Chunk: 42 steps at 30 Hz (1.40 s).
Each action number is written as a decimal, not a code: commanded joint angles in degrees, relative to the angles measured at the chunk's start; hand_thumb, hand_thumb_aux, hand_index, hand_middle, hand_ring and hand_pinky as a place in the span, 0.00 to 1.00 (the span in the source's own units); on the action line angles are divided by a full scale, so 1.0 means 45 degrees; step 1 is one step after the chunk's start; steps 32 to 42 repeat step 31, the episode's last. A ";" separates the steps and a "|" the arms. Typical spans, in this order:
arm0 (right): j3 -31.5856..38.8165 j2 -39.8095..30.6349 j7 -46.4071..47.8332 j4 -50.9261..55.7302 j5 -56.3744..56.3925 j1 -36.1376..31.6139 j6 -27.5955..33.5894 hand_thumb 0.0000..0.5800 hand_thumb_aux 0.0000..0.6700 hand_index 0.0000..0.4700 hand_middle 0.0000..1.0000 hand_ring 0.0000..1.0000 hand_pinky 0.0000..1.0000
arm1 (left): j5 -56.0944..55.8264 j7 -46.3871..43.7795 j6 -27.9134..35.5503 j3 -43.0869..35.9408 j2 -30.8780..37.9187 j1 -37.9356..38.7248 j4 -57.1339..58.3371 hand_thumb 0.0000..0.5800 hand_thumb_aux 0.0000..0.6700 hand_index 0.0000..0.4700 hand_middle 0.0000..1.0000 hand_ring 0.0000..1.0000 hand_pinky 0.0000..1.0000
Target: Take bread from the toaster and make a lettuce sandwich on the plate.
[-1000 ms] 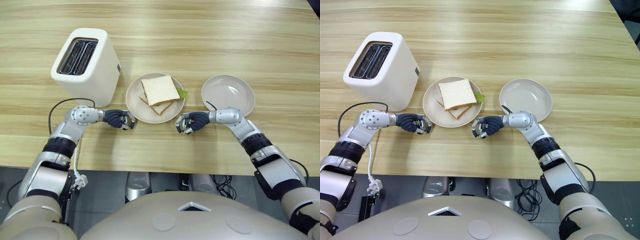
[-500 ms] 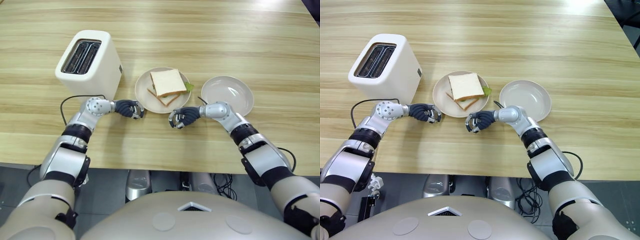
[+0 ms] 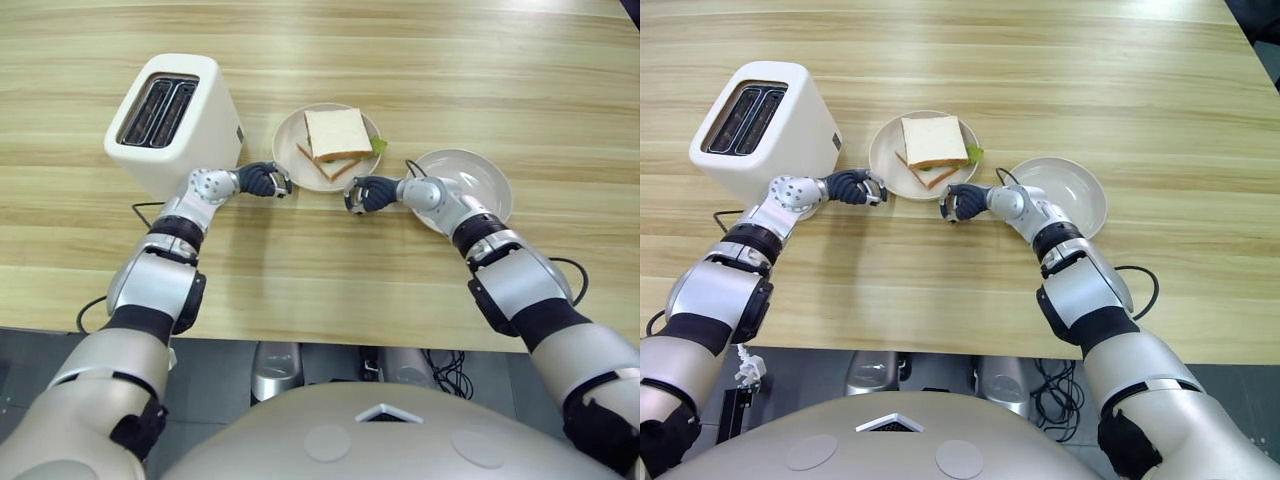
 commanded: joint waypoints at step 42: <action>-0.2433 0.0014 0.2802 -0.0557 0.2286 0.0348 -0.2317 1.00 1.00 0.98 1.00 1.00 1.00 | -0.0391 0.0277 -0.2381 0.1050 -0.0312 -0.0152 -0.0949 1.00 0.96 0.94 1.00 1.00 1.00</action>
